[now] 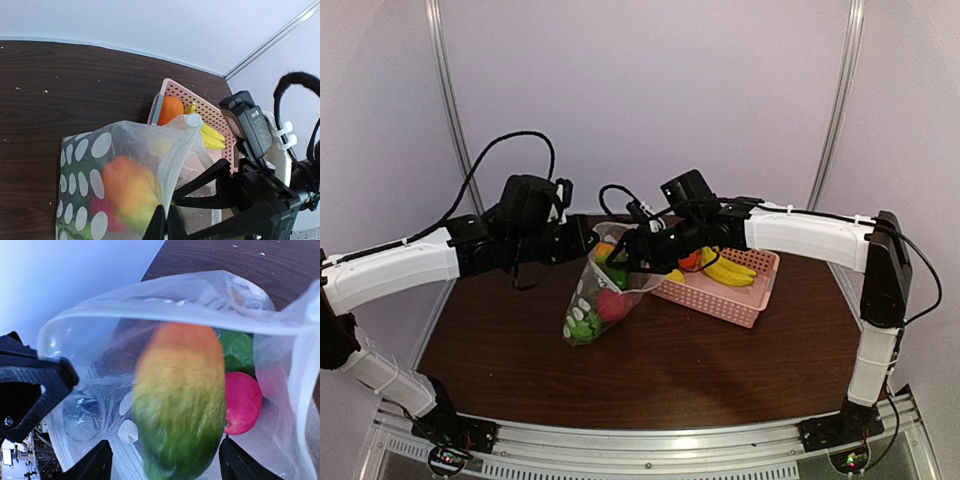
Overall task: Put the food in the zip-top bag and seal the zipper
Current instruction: Place the fake fruit in the zipper food storage bag, then adjust the zipper food storage bag at the center of the board.
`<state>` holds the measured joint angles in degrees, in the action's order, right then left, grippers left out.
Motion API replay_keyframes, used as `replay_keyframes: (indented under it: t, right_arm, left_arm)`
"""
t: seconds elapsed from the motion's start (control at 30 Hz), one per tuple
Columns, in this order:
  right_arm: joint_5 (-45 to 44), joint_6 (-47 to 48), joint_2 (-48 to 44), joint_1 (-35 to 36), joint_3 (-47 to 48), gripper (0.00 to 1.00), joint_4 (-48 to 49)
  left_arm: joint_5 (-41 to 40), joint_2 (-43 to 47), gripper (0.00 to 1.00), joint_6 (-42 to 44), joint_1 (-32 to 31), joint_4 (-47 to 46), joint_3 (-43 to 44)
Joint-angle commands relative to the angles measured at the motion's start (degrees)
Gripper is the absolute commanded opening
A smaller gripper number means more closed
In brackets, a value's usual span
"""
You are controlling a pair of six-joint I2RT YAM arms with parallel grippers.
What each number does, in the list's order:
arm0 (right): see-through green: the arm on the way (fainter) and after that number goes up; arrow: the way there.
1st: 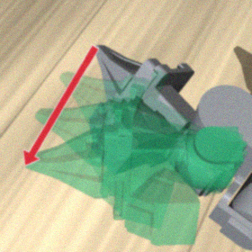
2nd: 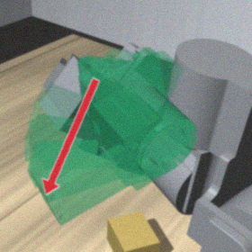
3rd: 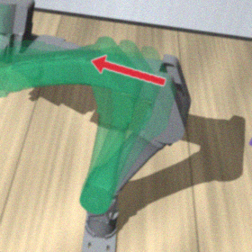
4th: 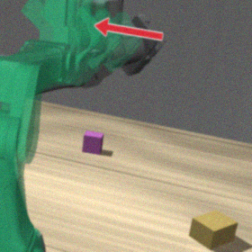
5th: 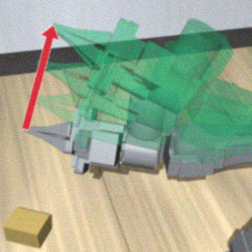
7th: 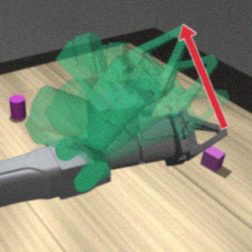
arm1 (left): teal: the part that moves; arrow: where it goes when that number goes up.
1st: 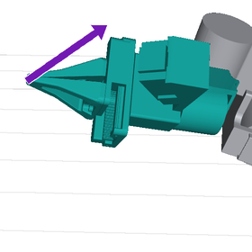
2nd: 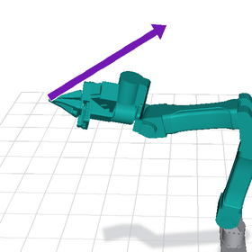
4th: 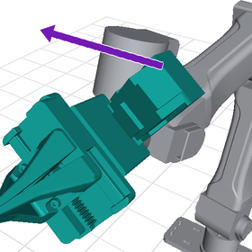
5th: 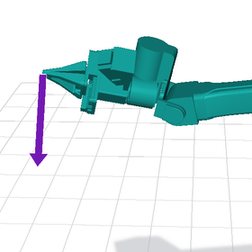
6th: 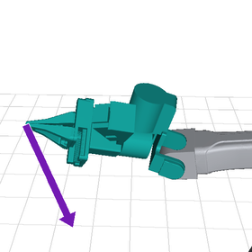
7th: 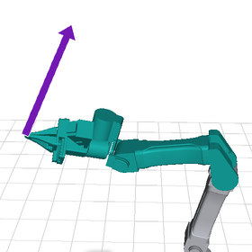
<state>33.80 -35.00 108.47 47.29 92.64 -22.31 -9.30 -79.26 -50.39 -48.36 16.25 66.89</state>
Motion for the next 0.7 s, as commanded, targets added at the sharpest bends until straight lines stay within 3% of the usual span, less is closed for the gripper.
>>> replay_keyframes:
  t: [0.0,0.1,0.23,0.3,0.4,0.47,0.53,0.67]
  right_arm:
    - [6.2,0.48,-0.32,0.21,1.0,0.79,4.09]
    - [10.54,0.75,-2.28,-0.76,-1.02,0.86,6.41]
    - [14.55,3.83,-6.97,-3.64,-4.19,0.86,9.42]
    - [14.61,9.84,-9.25,-4.97,-4.46,0.86,7.45]
    - [-1.51,24.93,-11.99,-4.66,-3.59,0.81,-3.48]
    - [-11.75,28.6,-13.1,-4.49,-6.33,0.73,-4.91]
    - [-14.38,30.72,-12.18,-4.51,-7.65,0.68,-5.68]
    - [-11.13,31.5,-8.17,-4.2,-6.34,0.62,-7.72]
  left_arm:
    - [-1.44,0.87,0.0,-0.59,0.11,-3.08,-0.72]
    - [-2.6,1.19,0.0,-0.51,0.12,-2.2,-0.62]
    - [-2.94,1.65,0.0,0.89,0.11,-2.19,-0.5]
    - [-2.8,1.66,0.0,2.03,0.11,-2.19,-0.37]
    - [-2.4,1.41,0.0,4.46,0.11,-2.6,-0.68]
    - [-2.58,1.43,0.0,5.6,0.11,-2.68,-1.07]
    - [-2.09,1.68,0.0,6.04,0.11,-3.44,-1.82]
    - [-1.61,2.22,0.0,6.31,0.11,-4.11,-2.73]
